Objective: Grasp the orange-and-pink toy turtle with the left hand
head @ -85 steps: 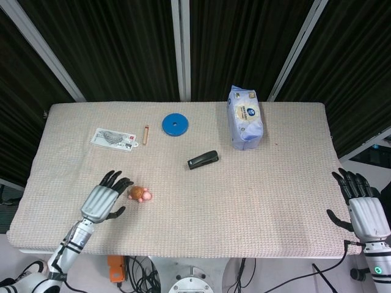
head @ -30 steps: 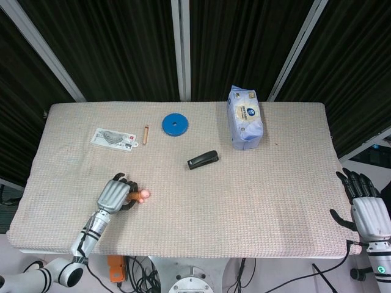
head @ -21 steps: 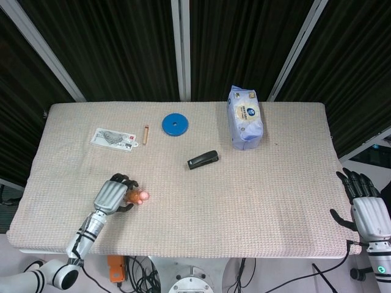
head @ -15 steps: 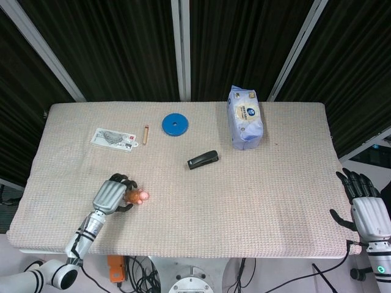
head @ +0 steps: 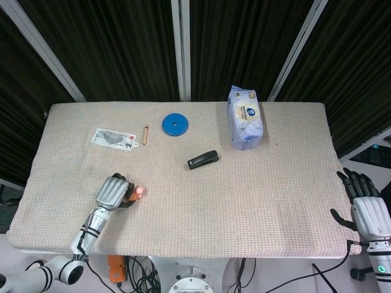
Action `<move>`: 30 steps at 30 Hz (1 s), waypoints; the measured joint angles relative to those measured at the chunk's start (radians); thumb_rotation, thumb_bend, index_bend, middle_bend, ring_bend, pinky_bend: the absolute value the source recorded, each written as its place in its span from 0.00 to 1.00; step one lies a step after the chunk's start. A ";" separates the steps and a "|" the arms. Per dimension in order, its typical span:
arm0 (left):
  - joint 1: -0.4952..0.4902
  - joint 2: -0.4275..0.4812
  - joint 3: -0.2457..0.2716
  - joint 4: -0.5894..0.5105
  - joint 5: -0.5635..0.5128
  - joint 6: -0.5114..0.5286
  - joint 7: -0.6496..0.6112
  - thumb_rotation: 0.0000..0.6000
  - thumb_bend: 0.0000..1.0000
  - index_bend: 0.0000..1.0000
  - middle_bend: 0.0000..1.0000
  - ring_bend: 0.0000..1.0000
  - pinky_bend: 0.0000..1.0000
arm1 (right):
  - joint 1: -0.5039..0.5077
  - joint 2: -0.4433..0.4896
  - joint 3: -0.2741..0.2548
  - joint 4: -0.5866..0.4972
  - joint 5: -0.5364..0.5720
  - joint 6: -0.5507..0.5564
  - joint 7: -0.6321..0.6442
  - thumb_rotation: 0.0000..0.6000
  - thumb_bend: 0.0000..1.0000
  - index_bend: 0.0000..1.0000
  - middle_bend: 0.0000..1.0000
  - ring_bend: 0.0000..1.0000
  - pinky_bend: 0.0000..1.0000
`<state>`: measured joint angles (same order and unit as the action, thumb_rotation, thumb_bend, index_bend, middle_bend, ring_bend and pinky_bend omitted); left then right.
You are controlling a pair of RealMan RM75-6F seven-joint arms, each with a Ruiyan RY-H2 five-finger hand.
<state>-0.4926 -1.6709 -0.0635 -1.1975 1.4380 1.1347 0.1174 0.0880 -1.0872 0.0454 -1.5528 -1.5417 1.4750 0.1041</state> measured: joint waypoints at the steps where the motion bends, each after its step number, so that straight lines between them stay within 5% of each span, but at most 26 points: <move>1: 0.000 -0.006 0.001 0.013 0.004 0.004 -0.001 1.00 0.28 0.83 0.86 0.54 0.39 | 0.000 0.000 0.000 0.000 0.000 0.000 0.000 1.00 0.16 0.00 0.00 0.00 0.00; 9: 0.004 -0.007 -0.001 0.003 0.005 0.017 -0.020 1.00 0.27 0.80 0.84 0.54 0.38 | -0.003 0.002 0.000 -0.004 -0.007 0.010 -0.002 1.00 0.16 0.00 0.00 0.00 0.00; 19: 0.016 0.104 0.017 -0.142 0.005 0.011 -0.010 1.00 0.09 0.30 0.29 0.14 0.23 | -0.004 0.003 -0.003 -0.009 -0.013 0.012 -0.005 1.00 0.16 0.00 0.00 0.00 0.00; 24: 0.026 0.152 0.018 -0.220 -0.008 0.014 0.034 1.00 0.09 0.32 0.31 0.14 0.24 | -0.006 0.000 -0.004 -0.007 -0.015 0.015 -0.006 1.00 0.16 0.00 0.00 0.00 0.00; 30: 0.020 0.107 0.004 -0.170 -0.005 0.028 0.030 1.00 0.09 0.39 0.36 0.14 0.25 | -0.007 0.001 -0.003 -0.005 -0.009 0.013 -0.005 1.00 0.16 0.00 0.00 0.00 0.00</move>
<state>-0.4728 -1.5644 -0.0592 -1.3679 1.4332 1.1631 0.1473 0.0813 -1.0862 0.0421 -1.5583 -1.5509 1.4880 0.0987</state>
